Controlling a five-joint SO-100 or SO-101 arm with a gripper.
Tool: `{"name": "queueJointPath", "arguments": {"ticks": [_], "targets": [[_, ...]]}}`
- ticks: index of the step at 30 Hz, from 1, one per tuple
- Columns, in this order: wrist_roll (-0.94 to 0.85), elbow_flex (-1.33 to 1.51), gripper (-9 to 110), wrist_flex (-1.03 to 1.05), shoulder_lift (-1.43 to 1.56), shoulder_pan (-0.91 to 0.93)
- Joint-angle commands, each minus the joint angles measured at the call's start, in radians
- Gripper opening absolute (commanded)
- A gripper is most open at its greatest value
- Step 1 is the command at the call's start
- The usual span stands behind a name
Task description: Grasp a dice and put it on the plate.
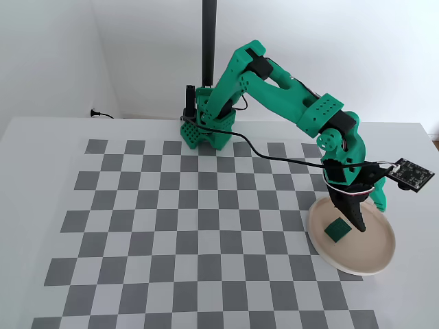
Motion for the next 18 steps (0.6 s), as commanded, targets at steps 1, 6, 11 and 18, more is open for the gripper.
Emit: {"name": "queueJointPath", "arguments": {"ticks": [1, 6, 11, 18], "targets": [[0.005, -0.101, 22, 0.025, 0.207, 0.017], [0.018, -0.098, 20, 0.097, 0.313, 0.037], [0.034, -0.094, 14, 0.19, 0.407, 0.071], [0.054, -0.061, 6, 0.256, 0.5, 0.16]]}}
